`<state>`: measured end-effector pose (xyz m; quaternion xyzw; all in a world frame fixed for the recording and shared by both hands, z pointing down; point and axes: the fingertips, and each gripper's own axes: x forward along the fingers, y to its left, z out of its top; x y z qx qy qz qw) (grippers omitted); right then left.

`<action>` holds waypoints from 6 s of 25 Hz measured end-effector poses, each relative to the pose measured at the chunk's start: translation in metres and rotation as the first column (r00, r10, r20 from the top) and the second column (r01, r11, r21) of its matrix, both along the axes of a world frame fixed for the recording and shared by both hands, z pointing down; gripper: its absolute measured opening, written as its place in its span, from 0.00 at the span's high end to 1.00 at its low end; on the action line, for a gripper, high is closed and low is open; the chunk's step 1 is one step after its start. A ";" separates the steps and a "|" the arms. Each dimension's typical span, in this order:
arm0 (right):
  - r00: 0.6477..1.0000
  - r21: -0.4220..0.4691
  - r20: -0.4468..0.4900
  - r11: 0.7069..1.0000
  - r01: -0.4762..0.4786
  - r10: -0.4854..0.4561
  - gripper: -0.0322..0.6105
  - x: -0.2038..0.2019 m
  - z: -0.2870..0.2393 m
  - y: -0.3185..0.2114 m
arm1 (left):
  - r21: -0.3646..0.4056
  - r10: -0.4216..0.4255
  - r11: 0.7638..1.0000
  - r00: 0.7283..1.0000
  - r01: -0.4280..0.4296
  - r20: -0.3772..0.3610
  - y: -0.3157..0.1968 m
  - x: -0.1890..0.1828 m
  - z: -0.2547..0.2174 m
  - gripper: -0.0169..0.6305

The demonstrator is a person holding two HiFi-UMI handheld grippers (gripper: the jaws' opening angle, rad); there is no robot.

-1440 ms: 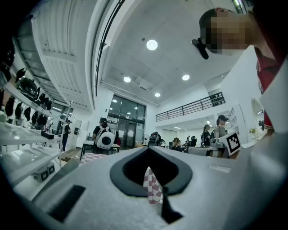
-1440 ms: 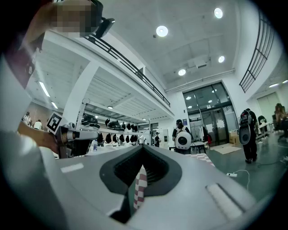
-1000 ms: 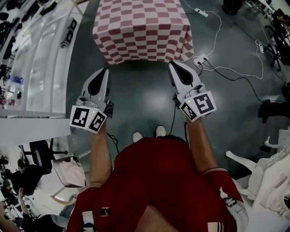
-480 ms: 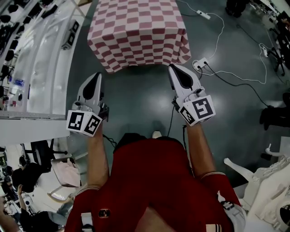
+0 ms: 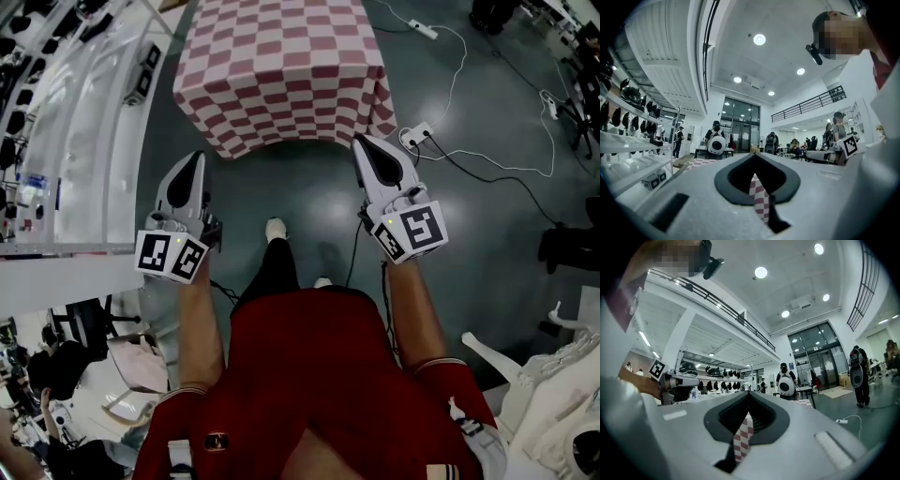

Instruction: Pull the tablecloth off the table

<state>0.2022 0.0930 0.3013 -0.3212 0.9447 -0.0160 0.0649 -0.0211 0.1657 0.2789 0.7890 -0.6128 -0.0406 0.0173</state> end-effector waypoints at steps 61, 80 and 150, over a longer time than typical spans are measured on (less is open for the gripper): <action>0.930 -0.247 -0.317 0.931 -0.269 0.185 0.86 -0.056 0.169 -0.561 | -0.134 -0.037 0.990 0.999 0.039 0.023 -0.530 -0.159 0.122 0.96; 0.928 -0.549 -0.371 0.813 -0.195 -0.028 0.65 -0.013 0.282 -0.642 | -0.185 0.017 0.983 0.998 -0.006 0.059 -0.594 -0.124 0.133 0.96; 0.930 -0.392 -0.315 0.866 -0.310 0.191 0.93 -0.218 0.110 -0.558 | -0.228 -0.065 0.972 0.998 0.062 -0.007 -0.531 -0.363 0.168 0.96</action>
